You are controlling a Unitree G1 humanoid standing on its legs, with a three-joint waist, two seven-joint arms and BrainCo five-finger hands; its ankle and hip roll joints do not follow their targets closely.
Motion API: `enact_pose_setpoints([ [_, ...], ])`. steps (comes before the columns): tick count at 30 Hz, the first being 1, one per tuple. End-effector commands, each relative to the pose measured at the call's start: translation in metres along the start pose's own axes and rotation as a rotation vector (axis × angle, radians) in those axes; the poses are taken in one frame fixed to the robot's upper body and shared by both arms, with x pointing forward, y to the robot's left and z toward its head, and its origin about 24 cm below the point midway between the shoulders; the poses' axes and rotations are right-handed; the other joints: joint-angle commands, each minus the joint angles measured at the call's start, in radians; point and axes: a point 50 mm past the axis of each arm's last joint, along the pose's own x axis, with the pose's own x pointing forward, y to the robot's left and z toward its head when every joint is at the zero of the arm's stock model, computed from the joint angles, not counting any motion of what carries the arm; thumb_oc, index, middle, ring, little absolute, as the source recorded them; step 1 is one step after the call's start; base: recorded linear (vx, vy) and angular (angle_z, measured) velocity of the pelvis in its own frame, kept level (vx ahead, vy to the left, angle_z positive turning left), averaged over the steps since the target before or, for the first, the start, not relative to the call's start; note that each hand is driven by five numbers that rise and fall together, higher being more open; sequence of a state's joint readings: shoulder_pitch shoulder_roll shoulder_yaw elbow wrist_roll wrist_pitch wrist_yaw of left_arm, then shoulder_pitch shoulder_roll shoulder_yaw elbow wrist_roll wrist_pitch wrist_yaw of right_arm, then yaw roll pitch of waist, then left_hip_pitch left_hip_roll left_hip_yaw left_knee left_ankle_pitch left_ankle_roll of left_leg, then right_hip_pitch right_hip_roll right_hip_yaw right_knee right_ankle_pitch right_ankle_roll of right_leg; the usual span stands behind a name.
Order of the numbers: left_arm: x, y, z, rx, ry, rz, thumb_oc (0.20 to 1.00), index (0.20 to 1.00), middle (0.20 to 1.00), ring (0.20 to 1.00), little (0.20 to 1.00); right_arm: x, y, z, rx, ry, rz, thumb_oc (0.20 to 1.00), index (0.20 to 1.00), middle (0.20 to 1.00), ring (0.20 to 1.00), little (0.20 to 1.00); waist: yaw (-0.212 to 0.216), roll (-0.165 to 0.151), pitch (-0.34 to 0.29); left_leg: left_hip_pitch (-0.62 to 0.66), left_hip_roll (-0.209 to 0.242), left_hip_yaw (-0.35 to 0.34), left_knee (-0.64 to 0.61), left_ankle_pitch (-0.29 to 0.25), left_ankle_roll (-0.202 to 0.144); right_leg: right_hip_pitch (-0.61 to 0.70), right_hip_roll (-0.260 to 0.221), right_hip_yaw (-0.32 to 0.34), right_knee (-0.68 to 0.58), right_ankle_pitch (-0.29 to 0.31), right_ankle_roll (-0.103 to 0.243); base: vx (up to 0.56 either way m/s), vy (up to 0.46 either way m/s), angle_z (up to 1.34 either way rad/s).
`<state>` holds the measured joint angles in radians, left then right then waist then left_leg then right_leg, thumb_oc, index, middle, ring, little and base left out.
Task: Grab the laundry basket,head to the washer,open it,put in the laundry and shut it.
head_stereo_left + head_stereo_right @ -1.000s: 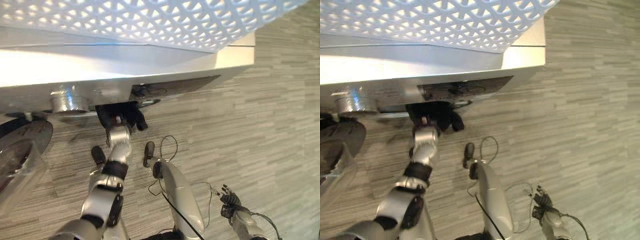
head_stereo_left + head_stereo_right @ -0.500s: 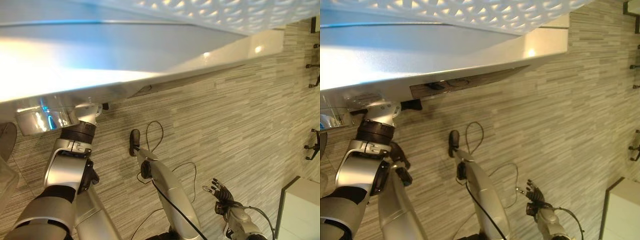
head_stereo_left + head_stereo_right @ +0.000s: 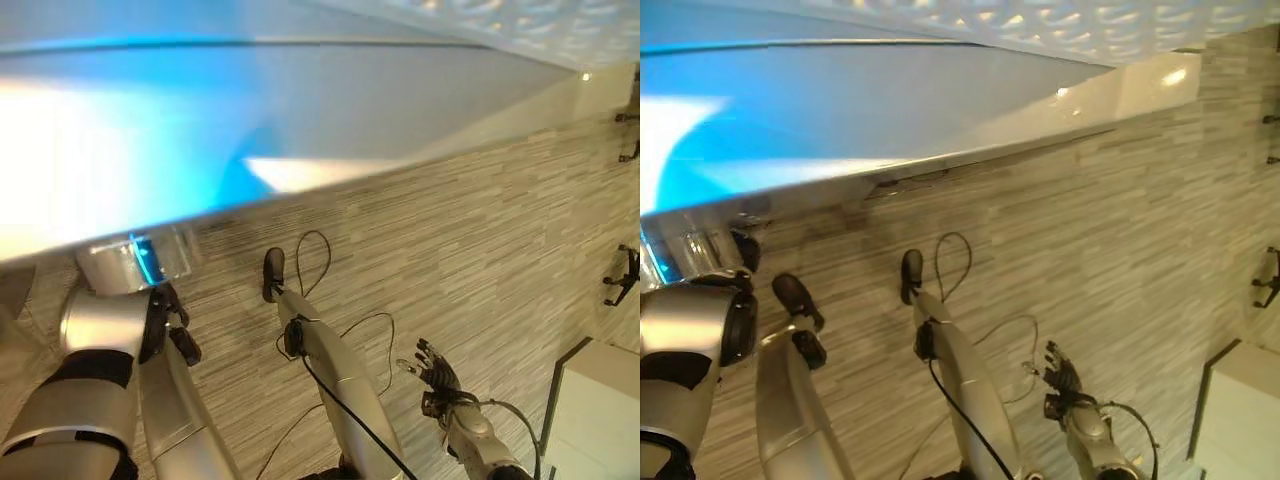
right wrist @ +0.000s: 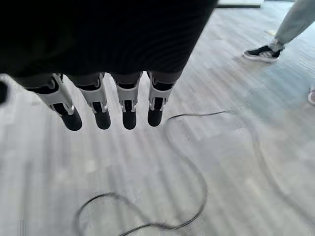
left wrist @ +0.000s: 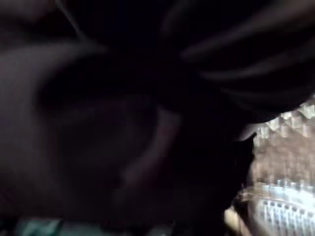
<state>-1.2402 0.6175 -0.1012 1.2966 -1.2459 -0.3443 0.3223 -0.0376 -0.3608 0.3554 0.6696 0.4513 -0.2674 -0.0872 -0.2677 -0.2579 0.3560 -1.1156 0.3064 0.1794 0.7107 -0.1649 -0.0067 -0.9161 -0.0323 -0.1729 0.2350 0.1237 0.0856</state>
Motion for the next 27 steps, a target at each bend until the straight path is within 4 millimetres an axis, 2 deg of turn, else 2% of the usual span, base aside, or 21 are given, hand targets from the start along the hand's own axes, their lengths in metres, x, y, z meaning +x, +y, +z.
enact_pose_setpoints([
  [1, 0.009, -0.020, 0.053, 0.074, -0.129, -0.140, 0.200, 0.200, 0.200, 0.200, 0.200, -0.002, -0.047, 0.016, -0.107, -0.032, -0.104, 1.000, 1.000, 1.000, 1.000, 1.000, -0.020, 0.035, -0.004, 0.050, 0.055, -0.081, 0.113, -0.143, -0.088, 0.026, -0.041, 0.045, 0.054, -0.082, 0.123, -0.01, 0.008, -0.27],
  [2, -0.005, -0.067, 0.080, -0.004, -0.237, -0.298, 0.200, 0.200, 0.200, 0.200, 0.200, -0.005, -0.055, 0.017, -0.111, -0.042, -0.127, 1.000, 1.000, 1.000, 1.000, 1.000, -0.027, 0.047, -0.011, 0.030, 0.060, -0.080, 0.131, -0.144, -0.087, 0.006, -0.038, 0.047, 0.060, -0.083, 0.122, 0.00, -0.011, -0.19],
  [3, -0.015, -0.087, 0.086, -0.054, -0.266, -0.359, 0.200, 0.200, 0.200, 0.200, 0.200, -0.006, -0.054, 0.018, -0.092, -0.053, -0.134, 1.000, 1.000, 1.000, 1.000, 1.000, -0.018, 0.052, -0.007, 0.006, 0.061, -0.089, 0.145, -0.144, -0.086, -0.010, -0.038, 0.041, 0.069, -0.085, 0.122, 0.01, -0.068, -0.17],
  [4, -0.043, -0.122, 0.099, -0.103, -0.384, -0.532, 0.200, 0.200, 0.200, 0.200, 0.200, -0.011, -0.056, 0.014, -0.078, -0.059, -0.157, 1.000, 1.000, 1.000, 1.000, 1.000, -0.015, 0.062, 0.005, -0.015, 0.058, -0.100, 0.160, -0.145, -0.082, -0.028, -0.040, 0.027, 0.084, -0.089, 0.120, 0.01, -0.056, -0.11],
  [5, -0.045, -0.123, 0.096, -0.099, -0.387, -0.530, 0.200, 0.200, 0.200, 0.200, 0.200, -0.012, -0.055, 0.013, -0.077, -0.058, -0.160, 1.000, 1.000, 1.000, 1.000, 1.000, -0.013, 0.064, 0.005, -0.019, 0.058, -0.104, 0.163, -0.145, -0.082, -0.029, -0.041, 0.025, 0.087, -0.091, 0.119, -0.01, -0.064, -0.02],
  [6, -0.032, -0.104, 0.080, -0.003, -0.352, -0.436, 0.200, 0.200, 0.200, 0.200, 0.200, -0.012, -0.055, 0.015, -0.082, -0.075, -0.171, 1.000, 1.000, 1.000, 1.000, 1.000, -0.009, 0.068, 0.021, -0.027, 0.058, -0.109, 0.175, -0.150, -0.076, -0.037, -0.041, 0.021, 0.101, -0.096, 0.114, 0.00, 0.000, 0.00],
  [8, -0.029, -0.100, 0.076, 0.002, -0.335, -0.409, 0.200, 0.200, 0.200, 0.200, 0.200, -0.013, -0.054, 0.014, -0.087, -0.071, -0.174, 1.000, 1.000, 1.000, 1.000, 1.000, -0.011, 0.068, 0.027, -0.030, 0.060, -0.110, 0.179, -0.153, -0.074, -0.042, -0.039, 0.021, 0.107, -0.097, 0.112, 0.00, 0.000, 0.00],
  [9, -0.020, -0.084, 0.066, 0.000, -0.277, -0.327, 0.200, 0.200, 0.200, 0.200, 0.200, -0.012, -0.050, 0.013, -0.086, -0.070, -0.174, 1.000, 1.000, 1.000, 1.000, 1.000, -0.012, 0.064, 0.035, -0.032, 0.061, -0.109, 0.183, -0.155, -0.072, -0.047, -0.040, 0.021, 0.110, -0.095, 0.112, -0.04, 0.042, 0.01],
  [11, -0.016, -0.082, 0.067, -0.016, -0.259, -0.313, 0.200, 0.200, 0.200, 0.200, 0.200, -0.012, -0.049, 0.011, -0.096, -0.061, -0.175, 1.000, 1.000, 1.000, 1.000, 1.000, -0.015, 0.064, 0.036, -0.032, 0.065, -0.106, 0.185, -0.156, -0.072, -0.051, -0.036, 0.025, 0.110, -0.093, 0.113, -0.03, 0.038, -0.06],
  [13, -0.016, -0.085, 0.078, -0.005, -0.279, -0.354, 0.200, 0.200, 0.200, 0.200, 0.200, -0.007, -0.041, 0.022, -0.109, -0.108, -0.117, 1.000, 1.000, 1.000, 1.000, 1.000, -0.022, 0.051, 0.041, -0.036, 0.074, -0.098, 0.181, -0.153, -0.074, -0.069, -0.033, 0.035, 0.107, -0.078, 0.119, -0.04, -0.004, -0.10],
  [14, -0.010, -0.072, 0.077, 0.089, -0.283, -0.324, 0.523, 0.523, 0.523, 0.523, 0.523, -0.009, -0.046, 0.025, -0.134, -0.120, -0.109, 1.000, 1.000, 1.000, 1.000, 1.000, -0.023, 0.045, 0.040, -0.043, 0.078, -0.095, 0.182, -0.154, -0.073, -0.069, -0.032, 0.029, 0.098, -0.074, 0.117, -0.04, -0.077, -0.08],
  [15, 0.000, -0.056, 0.068, 0.281, -0.229, -0.259, 1.000, 1.000, 1.000, 1.000, 1.000, -0.010, -0.050, 0.028, -0.146, -0.128, -0.123, 1.000, 1.000, 1.000, 1.000, 1.000, -0.025, 0.050, 0.048, -0.050, 0.073, -0.096, 0.177, -0.147, -0.071, -0.069, -0.037, 0.020, 0.091, -0.067, 0.119, -0.05, -0.063, -0.08],
  [19, 0.007, -0.043, 0.062, 0.600, -0.201, -0.275, 1.000, 1.000, 1.000, 1.000, 1.000, -0.010, -0.051, 0.028, -0.157, -0.126, -0.123, 1.000, 1.000, 1.000, 1.000, 1.000, -0.024, 0.062, 0.062, -0.042, 0.061, -0.087, 0.160, -0.134, -0.065, -0.070, -0.041, 0.028, 0.085, -0.053, 0.123, -0.05, 0.012, -0.02],
  [20, 0.010, -0.031, 0.060, 0.758, -0.199, -0.256, 1.000, 1.000, 1.000, 1.000, 1.000, -0.009, -0.050, 0.033, -0.171, -0.146, -0.095, 1.000, 1.000, 1.000, 1.000, 1.000, -0.027, 0.062, 0.065, -0.029, 0.054, -0.083, 0.137, -0.124, -0.064, -0.070, -0.047, 0.033, 0.082, -0.046, 0.127, -0.04, 0.009, 0.03],
  [22, 0.010, -0.027, 0.057, 0.790, -0.201, -0.255, 1.000, 1.000, 1.000, 1.000, 1.000, -0.009, -0.050, 0.033, -0.172, -0.147, -0.089, 1.000, 1.000, 1.000, 1.000, 1.000, -0.029, 0.061, 0.068, -0.017, 0.046, -0.080, 0.120, -0.116, -0.062, -0.067, -0.052, 0.036, 0.082, -0.043, 0.128, -0.05, -0.019, 0.07],
  [23, 0.008, -0.022, 0.047, 0.764, -0.208, -0.258, 1.000, 1.000, 1.000, 1.000, 1.000, -0.009, -0.049, 0.035, -0.166, -0.165, -0.081, 1.000, 1.000, 1.000, 1.000, 1.000, -0.024, 0.062, 0.080, 0.006, 0.029, -0.078, 0.080, -0.098, -0.065, -0.054, -0.063, 0.041, 0.073, -0.038, 0.128, -0.05, -0.046, 0.07],
  [27, 0.003, -0.004, 0.028, 0.705, -0.212, -0.258, 1.000, 1.000, 1.000, 1.000, 1.000, -0.010, -0.052, 0.034, -0.185, -0.166, -0.103, 1.000, 1.000, 1.000, 1.000, 1.000, -0.004, 0.075, 0.101, 0.046, 0.005, -0.073, 0.033, -0.077, -0.065, -0.035, -0.080, 0.042, 0.074, -0.039, 0.128, -0.03, -0.059, 0.11],
])
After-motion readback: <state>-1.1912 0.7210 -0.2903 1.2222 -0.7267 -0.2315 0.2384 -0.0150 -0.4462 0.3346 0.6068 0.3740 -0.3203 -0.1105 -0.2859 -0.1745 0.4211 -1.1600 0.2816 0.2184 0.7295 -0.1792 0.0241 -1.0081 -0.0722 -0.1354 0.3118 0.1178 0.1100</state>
